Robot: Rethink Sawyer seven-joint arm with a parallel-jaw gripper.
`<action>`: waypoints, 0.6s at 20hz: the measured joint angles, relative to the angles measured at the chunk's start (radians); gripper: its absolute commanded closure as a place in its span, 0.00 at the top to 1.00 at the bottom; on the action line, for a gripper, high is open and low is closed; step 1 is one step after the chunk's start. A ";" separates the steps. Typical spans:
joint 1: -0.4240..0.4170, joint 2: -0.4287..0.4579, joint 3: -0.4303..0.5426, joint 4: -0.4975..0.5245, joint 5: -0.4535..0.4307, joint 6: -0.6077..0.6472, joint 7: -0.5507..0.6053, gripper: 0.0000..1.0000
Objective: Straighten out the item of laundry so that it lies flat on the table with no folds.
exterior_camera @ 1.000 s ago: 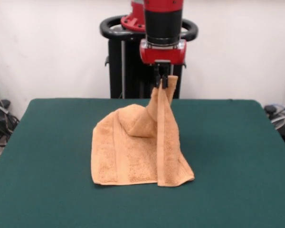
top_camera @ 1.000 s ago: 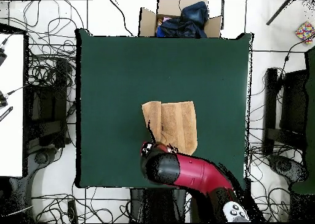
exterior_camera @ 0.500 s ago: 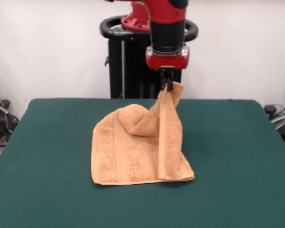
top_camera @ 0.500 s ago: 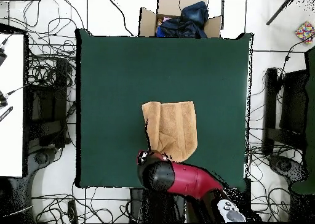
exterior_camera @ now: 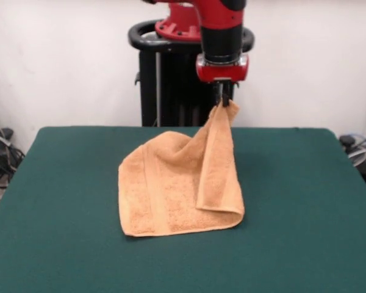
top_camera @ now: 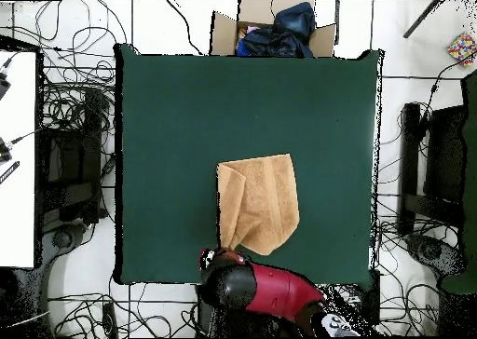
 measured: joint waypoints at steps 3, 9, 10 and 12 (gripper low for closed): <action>0.000 -0.014 0.010 0.024 0.019 0.000 0.000 0.00; -0.001 -0.045 0.071 0.067 0.095 0.000 0.001 0.00; -0.002 -0.045 0.086 0.072 0.106 -0.001 0.001 0.00; -0.009 -0.036 0.125 0.088 0.129 -0.016 0.001 0.00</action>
